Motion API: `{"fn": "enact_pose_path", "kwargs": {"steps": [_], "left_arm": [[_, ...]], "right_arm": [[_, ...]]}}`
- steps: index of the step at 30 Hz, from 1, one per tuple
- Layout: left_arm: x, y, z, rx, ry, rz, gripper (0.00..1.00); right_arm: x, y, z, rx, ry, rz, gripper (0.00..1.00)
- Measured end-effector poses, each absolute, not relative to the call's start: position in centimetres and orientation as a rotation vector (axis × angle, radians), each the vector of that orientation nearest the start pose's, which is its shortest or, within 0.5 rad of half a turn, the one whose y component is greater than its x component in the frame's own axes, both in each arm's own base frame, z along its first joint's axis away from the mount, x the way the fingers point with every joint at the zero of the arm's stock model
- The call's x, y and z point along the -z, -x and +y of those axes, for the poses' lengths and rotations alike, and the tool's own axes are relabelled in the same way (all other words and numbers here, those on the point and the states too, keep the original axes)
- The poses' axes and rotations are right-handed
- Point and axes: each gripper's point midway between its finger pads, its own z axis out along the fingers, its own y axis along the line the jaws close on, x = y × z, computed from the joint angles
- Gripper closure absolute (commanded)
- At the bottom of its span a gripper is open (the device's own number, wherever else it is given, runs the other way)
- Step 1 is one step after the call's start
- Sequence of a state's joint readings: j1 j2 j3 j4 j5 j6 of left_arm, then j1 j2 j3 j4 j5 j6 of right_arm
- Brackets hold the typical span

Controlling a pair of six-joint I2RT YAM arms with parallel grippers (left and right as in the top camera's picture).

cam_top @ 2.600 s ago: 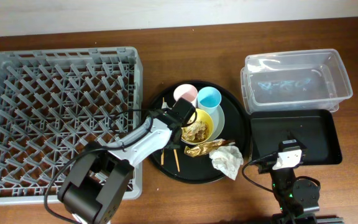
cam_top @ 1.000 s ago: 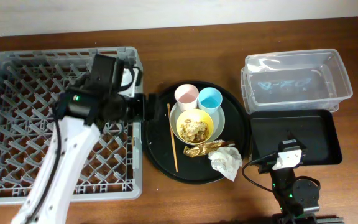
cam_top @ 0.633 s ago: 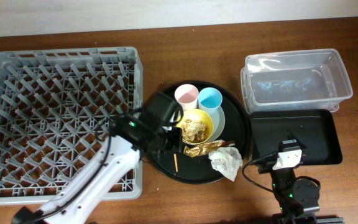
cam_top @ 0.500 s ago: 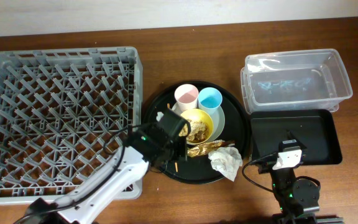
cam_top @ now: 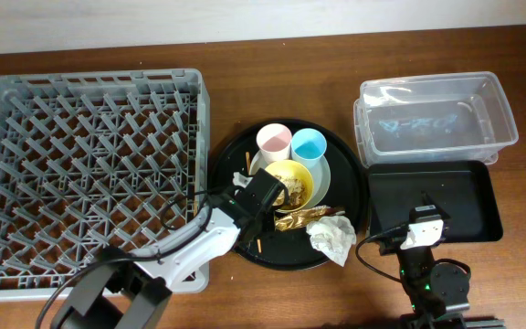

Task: Sort waste into correct bins and load items into the dishwasher rack
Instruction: 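Carry the chopsticks left and place them upright in the dish rack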

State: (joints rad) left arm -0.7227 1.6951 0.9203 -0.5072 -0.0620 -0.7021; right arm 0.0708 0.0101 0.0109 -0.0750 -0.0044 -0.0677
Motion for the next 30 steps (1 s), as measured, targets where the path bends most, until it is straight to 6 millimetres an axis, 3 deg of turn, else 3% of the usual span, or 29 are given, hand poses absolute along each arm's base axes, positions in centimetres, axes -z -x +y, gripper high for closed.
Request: {"fn": "enact_pose_path", "kwargs": {"steps": [4,6,8,16,18,22,23,24,25,26,30], "left_arm": [[-0.4,-26.5,-21.6,0.180,-0.010,2.871,0.78],[-0.3,-26.7,-21.5,0.166,-0.005,2.865,0.92],[-0.3,-26.9,-21.3,0.149,-0.003,2.858,0.99],[-0.6,-27.1,-21.4,0.152,0.006,2.850,0.99],[-2.3,-27.2,-21.2,0.145,-0.009,2.829,0.99],[-10.7,-29.0,-21.1,0.205,-0.153,2.654,1.00],[-13.2,-29.9,-19.8,0.198,-0.166,2.596,0.99],[-14.1,-30.4,-19.0,0.188,-0.159,2.573,0.99],[-15.0,-31.4,-16.7,0.151,-0.131,2.555,0.99],[-15.0,-32.2,-14.2,0.101,-0.105,2.563,1.00],[-14.8,-34.1,-8.2,0.016,-0.007,2.578,1.00]], "right_arm": [[-15.8,-24.6,1.8,-0.006,0.117,1.641,0.01],[-15.8,-24.6,1.8,-0.006,0.117,1.641,0.01],[-15.8,-24.6,1.8,-0.005,0.118,1.641,0.01],[-15.8,-24.6,1.8,-0.006,0.117,1.641,0.01],[-15.8,-24.6,1.8,-0.005,0.118,1.641,0.01],[-15.8,-24.6,1.8,-0.006,0.117,1.641,0.01],[-15.8,-24.6,1.8,-0.005,0.118,1.641,0.01],[-15.8,-24.6,1.8,-0.005,0.118,1.641,0.01],[-15.8,-24.6,1.8,-0.005,0.118,1.641,0.01],[-15.8,-24.6,1.8,-0.006,0.117,1.641,0.01],[-15.8,-24.6,1.8,-0.005,0.118,1.641,0.02]]}}
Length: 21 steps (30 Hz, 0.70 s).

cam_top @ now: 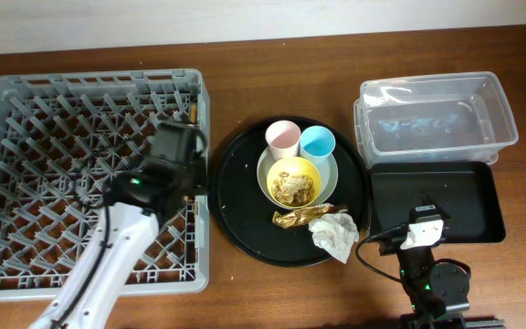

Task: Sort waste into correct bins and load items into the dishwasher rack
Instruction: 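Carry the chopsticks left and place them upright in the dish rack, then reach the right gripper to the crumpled white tissue on the tray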

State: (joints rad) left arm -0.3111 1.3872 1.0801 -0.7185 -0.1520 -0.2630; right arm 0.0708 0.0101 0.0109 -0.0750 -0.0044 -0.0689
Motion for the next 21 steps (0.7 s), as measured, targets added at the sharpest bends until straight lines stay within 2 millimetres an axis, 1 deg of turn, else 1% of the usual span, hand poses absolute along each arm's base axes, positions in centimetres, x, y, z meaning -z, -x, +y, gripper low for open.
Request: {"fn": "enact_pose_path", "kwargs": {"steps": [2,4,5,7,8,9,10,11,16,17,18,19,20,21], "left_arm": [[-14.5,-35.1,-6.6,0.000,0.040,2.569,1.00],[-13.5,-35.4,-6.2,-0.015,0.045,2.593,0.99],[-12.3,-35.6,-6.4,-0.022,0.035,2.625,0.99],[-10.7,-35.8,-6.5,-0.034,0.025,2.664,0.99],[-9.5,-35.8,-6.5,-0.045,0.019,2.697,0.99],[-8.8,-35.7,-6.4,-0.053,0.016,2.717,0.96],[-8.3,-35.7,-6.5,-0.055,0.014,2.731,0.78],[-8.3,-35.7,-6.5,-0.053,0.011,2.731,0.75],[-8.5,-35.9,-6.9,-0.025,0.003,2.725,0.67],[-8.8,-35.9,-7.0,-0.021,0.002,2.728,0.66],[-9.4,-36.0,-7.0,-0.021,0.001,2.728,0.62],[-10.1,-36.2,-7.1,-0.017,0.003,2.715,0.51],[-11.5,-36.2,-7.0,-0.018,0.003,2.703,0.38],[-14.2,-35.6,-6.8,-0.010,0.009,2.678,0.21]], "right_arm": [[-15.8,-24.6,1.8,-0.005,0.118,1.641,0.01],[-15.8,-24.6,1.8,-0.005,0.118,1.641,0.01],[-15.8,-24.6,1.8,-0.005,0.118,1.641,0.01],[-15.8,-24.6,1.8,-0.005,0.118,1.641,0.01],[-15.8,-24.6,1.8,-0.005,0.118,1.641,0.01],[-15.8,-24.6,1.8,-0.005,0.118,1.641,0.01],[-15.8,-24.6,1.8,-0.005,0.118,1.641,0.01],[-15.8,-24.6,1.8,-0.005,0.118,1.641,0.01],[-15.8,-24.6,1.8,-0.005,0.118,1.641,0.01],[-15.8,-24.6,1.8,-0.005,0.118,1.641,0.01],[-15.8,-24.6,1.8,-0.005,0.118,1.641,0.01],[-15.8,-24.6,1.8,-0.006,0.117,1.641,0.01],[-15.8,-24.6,1.8,-0.005,0.118,1.641,0.01],[-15.8,-24.6,1.8,-0.005,0.118,1.641,0.01]]}}
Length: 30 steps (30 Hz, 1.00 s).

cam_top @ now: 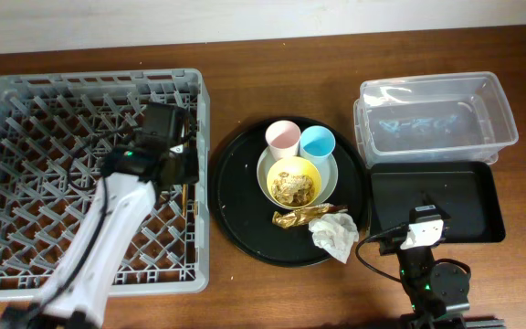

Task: Sort waste into correct bins and load items into the dishwasher rack
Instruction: 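Reach the right gripper to the crumpled white tissue on the tray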

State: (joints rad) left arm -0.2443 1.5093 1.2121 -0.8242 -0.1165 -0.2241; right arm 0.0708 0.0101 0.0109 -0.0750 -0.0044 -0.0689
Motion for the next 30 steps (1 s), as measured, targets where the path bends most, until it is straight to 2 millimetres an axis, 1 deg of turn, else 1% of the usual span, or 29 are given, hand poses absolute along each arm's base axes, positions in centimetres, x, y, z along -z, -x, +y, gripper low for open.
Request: {"fn": "enact_pose_path", "kwargs": {"steps": [1,3,4,5,7,9,10,11,12,13,14,15,16,17,18,19,20,21,22,23,24,25,26,27,28,30], "left_arm": [[-16.0,-35.3,-6.7,0.001,0.011,2.647,0.01],[-20.1,-34.5,-6.5,0.030,0.017,2.550,0.01],[-22.2,-33.8,-6.3,0.046,0.024,2.492,0.01],[-24.9,-32.7,-6.0,0.069,0.030,2.415,0.01],[-26.9,-31.8,-5.8,0.088,0.034,2.351,0.01],[-28.5,-30.8,-5.6,0.102,0.038,2.302,0.01],[-28.9,-30.6,-5.5,0.105,0.039,2.290,0.01],[-29.2,-30.4,-5.5,0.108,0.039,2.279,0.01],[-29.3,-30.4,-5.4,0.109,0.040,2.276,0.01],[-29.3,-30.4,-5.4,0.109,0.040,2.276,0.01],[-29.3,-30.4,-5.4,0.109,0.040,2.276,0.01],[-29.3,-30.4,-5.4,0.109,0.040,2.276,0.01],[-29.2,-30.3,-5.4,0.108,0.039,2.279,0.01],[-29.2,-30.3,-5.4,0.108,0.039,2.279,0.01],[-29.2,-30.3,-5.4,0.109,0.040,2.278,0.01],[-29.2,-30.3,-5.4,0.108,0.039,2.279,0.00],[-29.2,-30.3,-5.4,0.108,0.040,2.280,0.01],[-29.4,-30.3,-5.4,0.109,0.040,2.274,0.01],[-29.3,-30.3,-5.4,0.108,0.040,2.277,0.01],[-29.3,-30.3,-5.4,0.109,0.040,2.276,0.01],[-29.3,-30.3,-5.4,0.108,0.040,2.277,0.01],[-29.3,-30.3,-5.4,0.107,0.040,2.278,0.01],[-29.3,-30.3,-5.4,0.107,0.041,2.277,0.01],[-29.3,-30.3,-5.4,0.108,0.041,2.277,0.01],[-29.3,-30.3,-5.4,0.107,0.041,2.278,0.01],[-29.2,-30.3,-5.4,0.107,0.041,2.280,0.01]], "right_arm": [[-15.8,-24.6,1.8,-0.006,0.117,1.641,0.01],[-15.8,-24.6,1.8,-0.005,0.118,1.641,0.01],[-15.8,-24.6,1.8,-0.005,0.118,1.640,0.02],[-15.9,-24.6,1.8,-0.002,0.117,1.639,0.01],[-18.6,-24.6,1.6,0.009,0.100,1.529,0.01],[-19.0,-24.6,1.6,0.009,0.099,1.513,0.01],[-19.0,-24.6,1.6,0.008,0.100,1.510,0.01],[-19.6,-24.5,1.7,0.000,0.107,1.488,0.01],[-20.5,-24.4,2.4,-0.028,0.133,1.446,0.01],[-21.1,-24.2,3.3,-0.097,0.147,1.421,0.01],[-21.0,-24.0,3.9,-0.172,0.139,1.442,0.01],[-20.4,-23.9,4.2,-0.210,0.128,1.509,0.01],[-20.5,-23.4,4.4,-0.250,0.113,1.578,0.01],[-21.5,-22.8,4.5,-0.272,0.102,1.617,0.01],[-26.9,-21.3,4.6,-0.302,0.096,1.562,0.01],[-26.2,-20.4,4.6,-0.310,0.084,1.676,0.01],[-26.8,-19.5,4.6,-0.320,0.069,1.829,0.01],[-28.5,-19.0,4.7,-0.323,0.067,1.961,0.02],[-29.4,-18.3,4.7,-0.330,0.062,2.071,0.01],[-30.4,-18.1,4.8,-0.336,0.055,2.186,0.01],[-30.8,-18.0,4.9,-0.343,0.049,2.292,0.01],[-31.7,-19.5,5.2,-0.361,0.048,2.367,0.01],[-32.1,-20.5,5.6,-0.385,0.053,2.399,0.04],[-31.7,-21.4,6.3,-0.429,0.057,2.463,0.23],[-30.4,-22.0,6.9,-0.478,0.062,2.551,0.32],[-28.1,-22.5,7.4,-0.526,0.037,2.678,0.32]]}}
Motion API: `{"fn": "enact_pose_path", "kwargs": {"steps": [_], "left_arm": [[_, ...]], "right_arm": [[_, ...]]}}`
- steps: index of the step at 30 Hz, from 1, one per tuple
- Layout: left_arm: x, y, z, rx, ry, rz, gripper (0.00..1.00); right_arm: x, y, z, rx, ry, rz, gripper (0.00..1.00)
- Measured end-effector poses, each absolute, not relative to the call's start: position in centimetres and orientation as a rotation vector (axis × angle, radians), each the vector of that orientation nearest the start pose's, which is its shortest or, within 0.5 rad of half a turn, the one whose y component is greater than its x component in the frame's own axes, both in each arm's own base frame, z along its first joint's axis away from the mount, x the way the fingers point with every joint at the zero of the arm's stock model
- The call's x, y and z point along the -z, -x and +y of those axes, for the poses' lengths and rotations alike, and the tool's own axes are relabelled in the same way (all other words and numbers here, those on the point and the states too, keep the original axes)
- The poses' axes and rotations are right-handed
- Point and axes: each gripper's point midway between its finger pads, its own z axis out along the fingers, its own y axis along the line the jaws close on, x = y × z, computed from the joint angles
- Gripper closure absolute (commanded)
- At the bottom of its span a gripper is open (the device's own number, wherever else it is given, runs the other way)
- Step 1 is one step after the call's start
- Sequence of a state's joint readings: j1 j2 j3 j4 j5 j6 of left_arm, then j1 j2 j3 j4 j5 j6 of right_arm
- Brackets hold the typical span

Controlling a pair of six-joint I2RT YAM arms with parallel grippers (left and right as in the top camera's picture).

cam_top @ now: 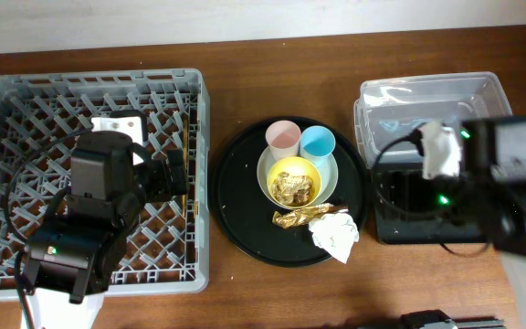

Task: Sort waste into correct bins and load items into the dishwasher rack
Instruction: 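Reach the right gripper to the crumpled white tissue on the tray, then grasp the tissue and drop it into the clear plastic bin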

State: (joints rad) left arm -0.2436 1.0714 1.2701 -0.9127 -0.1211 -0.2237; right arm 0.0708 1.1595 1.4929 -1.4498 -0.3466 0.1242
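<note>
Thin chopsticks (186, 137) lie lengthwise in the grey dishwasher rack (26, 100), along its right side. My left gripper (172, 178) hovers just left of them, and it looks open and empty. On the round black tray (236, 196) stand a pink cup (283, 137), a blue cup (319, 143) and a yellow bowl (292, 183) with food scraps, set in a pale dish. A gold wrapper (304, 217) and a crumpled napkin (336, 234) lie at the tray's front. My right gripper (438, 153) hangs over the black bin (400, 219); its jaws are not visible.
A clear plastic bin (436, 105) stands at the back right, directly behind the black bin. The rack fills the left of the table, its right wall close to the round tray. Cables hang from the right arm above the black bin.
My left arm has lifted and drawn back over the rack, leaving the chopsticks lying in it. The right arm has left its rest at the front edge and now hangs over the black bin.
At first my left gripper was at the chopsticks on the round tray's left side. Then it was over the rack's right edge and the chopsticks were gone from the tray. Then it was low in the rack. Now the chopsticks lie there and the right arm is up.
</note>
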Motion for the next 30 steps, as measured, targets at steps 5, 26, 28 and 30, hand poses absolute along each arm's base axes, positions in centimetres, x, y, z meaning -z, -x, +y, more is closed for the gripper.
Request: {"fn": "enact_pose_path", "kwargs": {"steps": [5,26,28,30], "left_arm": [[-29.2,-30.2,-5.4,0.106,0.040,2.283,0.01],[-29.1,-30.2,-5.4,0.105,0.040,2.285,0.01],[-29.1,-30.2,-5.4,0.105,0.040,2.285,0.01],[-29.2,-30.2,-5.4,0.106,0.040,2.284,0.01]], "right_arm": [[-18.8,-22.3,10.1,-0.574,0.082,2.903,0.31],[-0.5,-23.0,12.3,0.186,-0.020,3.151,0.96],[-0.5,-22.3,12.3,0.177,0.026,3.186,0.96],[-1.3,-21.2,12.2,0.187,0.094,3.249,0.96]]}}
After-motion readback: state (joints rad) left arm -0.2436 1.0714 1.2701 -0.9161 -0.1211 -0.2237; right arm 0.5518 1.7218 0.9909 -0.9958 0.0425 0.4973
